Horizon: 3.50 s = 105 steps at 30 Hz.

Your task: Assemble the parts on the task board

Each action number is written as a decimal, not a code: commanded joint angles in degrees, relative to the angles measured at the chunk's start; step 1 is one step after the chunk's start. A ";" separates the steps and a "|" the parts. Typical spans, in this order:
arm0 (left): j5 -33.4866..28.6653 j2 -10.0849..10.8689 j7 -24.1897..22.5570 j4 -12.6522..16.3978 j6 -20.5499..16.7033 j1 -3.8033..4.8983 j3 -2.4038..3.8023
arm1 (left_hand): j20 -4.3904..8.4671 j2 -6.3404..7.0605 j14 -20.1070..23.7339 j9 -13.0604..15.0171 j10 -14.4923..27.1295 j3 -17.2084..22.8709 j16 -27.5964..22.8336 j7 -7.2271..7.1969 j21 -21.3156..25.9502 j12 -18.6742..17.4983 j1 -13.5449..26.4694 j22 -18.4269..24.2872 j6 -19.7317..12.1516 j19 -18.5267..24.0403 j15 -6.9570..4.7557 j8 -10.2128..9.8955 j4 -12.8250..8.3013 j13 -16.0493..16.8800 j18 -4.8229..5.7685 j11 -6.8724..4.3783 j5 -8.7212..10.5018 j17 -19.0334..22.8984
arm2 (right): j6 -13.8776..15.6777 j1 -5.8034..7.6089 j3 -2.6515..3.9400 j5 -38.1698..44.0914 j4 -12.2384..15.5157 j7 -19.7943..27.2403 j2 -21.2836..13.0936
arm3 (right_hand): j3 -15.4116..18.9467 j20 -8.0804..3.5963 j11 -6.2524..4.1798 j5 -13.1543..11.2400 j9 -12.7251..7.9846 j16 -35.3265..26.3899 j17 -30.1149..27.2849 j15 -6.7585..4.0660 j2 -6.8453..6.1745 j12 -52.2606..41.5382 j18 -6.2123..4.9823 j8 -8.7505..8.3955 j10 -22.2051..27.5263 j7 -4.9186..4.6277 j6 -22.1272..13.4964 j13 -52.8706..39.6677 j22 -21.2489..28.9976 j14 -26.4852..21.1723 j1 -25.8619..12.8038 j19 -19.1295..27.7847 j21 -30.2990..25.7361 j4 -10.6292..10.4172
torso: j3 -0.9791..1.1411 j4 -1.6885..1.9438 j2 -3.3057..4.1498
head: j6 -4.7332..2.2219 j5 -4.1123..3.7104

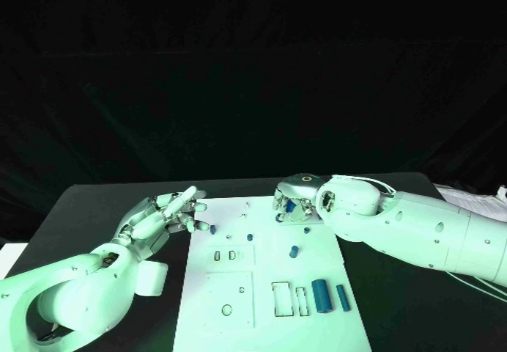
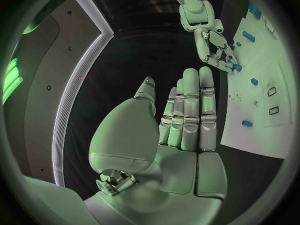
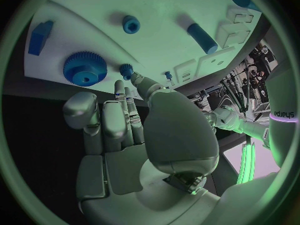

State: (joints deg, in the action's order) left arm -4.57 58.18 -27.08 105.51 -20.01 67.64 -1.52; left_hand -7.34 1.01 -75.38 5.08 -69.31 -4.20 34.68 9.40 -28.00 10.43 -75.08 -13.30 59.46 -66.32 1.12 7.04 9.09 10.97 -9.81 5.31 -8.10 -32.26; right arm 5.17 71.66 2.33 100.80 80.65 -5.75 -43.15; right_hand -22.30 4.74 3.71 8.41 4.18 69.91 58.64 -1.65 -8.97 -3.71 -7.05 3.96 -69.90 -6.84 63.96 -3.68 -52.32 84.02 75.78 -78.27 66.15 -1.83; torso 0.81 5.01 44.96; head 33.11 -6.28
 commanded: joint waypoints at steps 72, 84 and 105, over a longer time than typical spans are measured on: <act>-0.44 0.22 1.00 -0.58 0.56 0.15 0.05 | -0.07 -1.56 1.46 0.12 1.34 -0.31 1.31 0.35 -0.91 0.45 -1.00 -0.54 -0.93 1.11 0.20 -0.37 -0.91 0.51 -0.49 0.22 -0.34 -1.12 | 5.49 -0.74 -0.35 2.90 -1.07 -0.91 1.69 | -6.88 -0.22 -0.54 -2.19 1.09 3.59 2.25 0.14 2.26 -0.08 1.41 0.59 -2.56 0.05 3.83 -0.09 -7.78 1.86 4.04 0.20 6.90 0.78 | -0.41 1.90 0.74 | 0.17 -1.44; -0.44 0.31 1.03 -0.65 0.55 0.16 0.05 | -0.08 -1.63 1.51 0.13 1.38 -0.28 1.36 0.36 -0.95 0.47 -1.11 -0.57 -0.95 1.16 0.20 -0.37 -0.99 0.53 -0.49 0.22 -0.34 -1.17 | 9.36 -0.37 0.55 3.67 0.34 -2.76 1.13 | -6.91 -0.25 -0.47 -2.26 1.13 3.77 2.43 0.15 2.01 0.04 1.48 0.53 -2.64 -0.04 3.92 -0.05 -8.16 1.89 3.84 0.08 7.19 0.87 | -0.41 2.07 0.79 | -0.01 -1.65; -0.44 0.00 1.08 -0.72 0.76 0.18 0.05 | -0.08 -1.67 1.56 0.14 1.41 -0.26 1.42 0.36 -0.99 0.48 -1.22 -0.60 -0.96 1.20 0.20 -0.36 -1.07 0.55 -0.50 0.22 -0.34 -1.22 | 9.52 -0.35 0.64 3.86 -5.87 -1.91 7.55 | -6.85 -0.22 -0.40 -2.74 1.16 3.95 2.50 0.23 1.59 0.20 1.50 0.27 -2.55 -0.04 3.89 0.03 -8.38 1.89 2.99 0.11 7.42 0.59 | -0.50 2.54 0.99 | 0.04 -1.77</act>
State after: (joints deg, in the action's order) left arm -4.94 58.29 -25.73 104.65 -20.04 67.73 -1.52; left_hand -7.45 -0.22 -74.34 5.12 -68.28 -4.47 35.91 9.60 -28.62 10.56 -76.06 -13.84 58.85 -65.60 1.33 7.04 8.42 11.46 -9.80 5.51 -8.09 -33.42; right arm 14.66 71.34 2.98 103.75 75.18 -8.03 -35.85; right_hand -29.02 4.42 3.53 5.84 5.30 73.63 61.11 -1.65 -7.43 -3.40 -6.16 4.26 -71.73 -6.94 67.55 -3.65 -60.62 84.02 79.17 -77.77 73.22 -1.10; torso 0.33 7.44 45.87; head 33.13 -8.09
